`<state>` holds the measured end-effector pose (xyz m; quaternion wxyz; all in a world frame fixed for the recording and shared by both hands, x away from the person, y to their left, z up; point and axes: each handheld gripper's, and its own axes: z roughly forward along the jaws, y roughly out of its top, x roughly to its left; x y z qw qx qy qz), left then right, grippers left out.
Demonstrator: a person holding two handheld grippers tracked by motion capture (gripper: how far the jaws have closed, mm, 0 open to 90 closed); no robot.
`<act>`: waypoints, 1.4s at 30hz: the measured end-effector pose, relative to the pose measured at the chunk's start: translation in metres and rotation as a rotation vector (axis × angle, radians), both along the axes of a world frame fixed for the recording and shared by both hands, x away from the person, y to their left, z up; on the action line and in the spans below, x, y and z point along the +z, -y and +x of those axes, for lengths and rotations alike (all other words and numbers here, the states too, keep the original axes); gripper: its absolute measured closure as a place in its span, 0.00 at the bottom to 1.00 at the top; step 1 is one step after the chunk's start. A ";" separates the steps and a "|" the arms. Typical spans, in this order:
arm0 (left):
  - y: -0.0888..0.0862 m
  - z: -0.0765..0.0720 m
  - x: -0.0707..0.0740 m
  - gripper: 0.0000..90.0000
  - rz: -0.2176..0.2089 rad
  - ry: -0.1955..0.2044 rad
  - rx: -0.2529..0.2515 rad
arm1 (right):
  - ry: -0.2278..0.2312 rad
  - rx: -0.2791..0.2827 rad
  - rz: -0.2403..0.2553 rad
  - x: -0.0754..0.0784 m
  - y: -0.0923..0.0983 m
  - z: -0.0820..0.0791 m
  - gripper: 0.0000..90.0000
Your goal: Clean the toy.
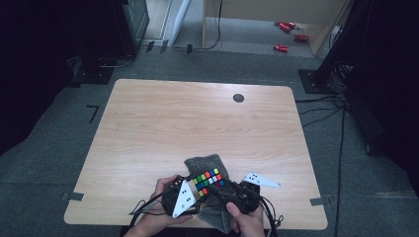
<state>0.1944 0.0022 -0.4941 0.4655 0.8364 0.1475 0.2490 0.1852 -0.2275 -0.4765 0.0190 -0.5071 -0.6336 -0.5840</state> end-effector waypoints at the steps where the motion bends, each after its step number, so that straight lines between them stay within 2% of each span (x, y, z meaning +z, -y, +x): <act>1: 0.000 0.000 0.000 0.35 -0.003 -0.003 -0.003 | -0.002 0.003 0.003 -0.001 0.000 0.000 0.38; 6: -0.001 -0.001 0.000 0.38 -0.009 0.002 -0.016 | -0.008 0.007 0.021 -0.002 0.000 0.001 0.38; 10: -0.003 0.000 0.003 0.38 -0.001 0.006 -0.021 | 0.010 0.025 0.016 -0.001 0.000 0.001 0.38; 13: -0.006 0.000 0.005 0.39 0.007 -0.009 -0.032 | 0.052 0.029 -0.040 0.003 -0.002 0.000 0.37; 17: -0.021 0.006 0.007 0.39 0.017 -0.036 -0.015 | 0.140 0.016 -0.123 0.010 0.003 -0.004 0.34; 20: -0.035 0.014 0.008 0.39 0.007 -0.080 0.021 | 0.186 -0.023 -0.224 0.011 0.008 -0.006 0.35; 23: -0.046 0.021 0.009 0.39 0.002 -0.117 0.055 | 0.235 -0.034 -0.377 0.007 0.007 -0.007 0.34; 24: -0.046 0.021 0.009 0.39 0.002 -0.117 0.055 | 0.242 -0.024 -0.428 0.005 0.005 -0.008 0.32; 25: -0.048 0.022 0.009 0.39 -0.001 -0.129 0.061 | 0.242 -0.024 -0.428 0.005 0.005 -0.008 0.32; 26: -0.051 0.025 0.010 0.39 -0.007 -0.151 0.066 | 0.233 0.009 -0.506 -0.001 0.001 -0.007 0.30; 28: -0.052 0.026 0.010 0.39 -0.006 -0.158 0.068 | 0.195 0.041 -0.568 -0.010 -0.004 -0.004 0.29; 30: -0.053 0.027 0.011 0.39 0.000 -0.174 0.066 | 0.177 0.056 -0.634 -0.018 -0.008 -0.003 0.30; 31: -0.053 0.027 0.011 0.39 0.000 -0.174 0.066 | 0.174 0.057 -0.658 -0.021 -0.010 -0.002 0.32; 33: -0.052 0.027 0.011 0.39 0.002 -0.186 0.063 | 0.174 0.047 -0.720 -0.026 -0.014 -0.002 0.43; 34: -0.052 0.028 0.011 0.39 0.001 -0.189 0.061 | 0.176 0.032 -0.753 -0.028 -0.015 -0.002 0.52; 35: -0.052 0.028 0.011 0.39 0.003 -0.191 0.059 | 0.172 0.020 -0.772 -0.030 -0.015 -0.002 0.65; 37: -0.051 0.028 0.012 0.39 0.003 -0.196 0.054 | 0.165 0.017 -0.757 -0.030 -0.013 -0.001 0.79; 38: -0.050 0.029 0.012 0.39 0.004 -0.209 0.047 | 0.166 0.012 -0.737 -0.027 -0.010 -0.001 0.83; 41: -0.047 0.029 0.012 0.39 0.017 -0.225 0.032 | 0.210 -0.026 -0.644 -0.014 -0.003 -0.003 0.86; 42: -0.047 0.029 0.012 0.39 0.017 -0.225 0.032 | 0.210 -0.026 -0.644 -0.014 -0.003 -0.003 0.86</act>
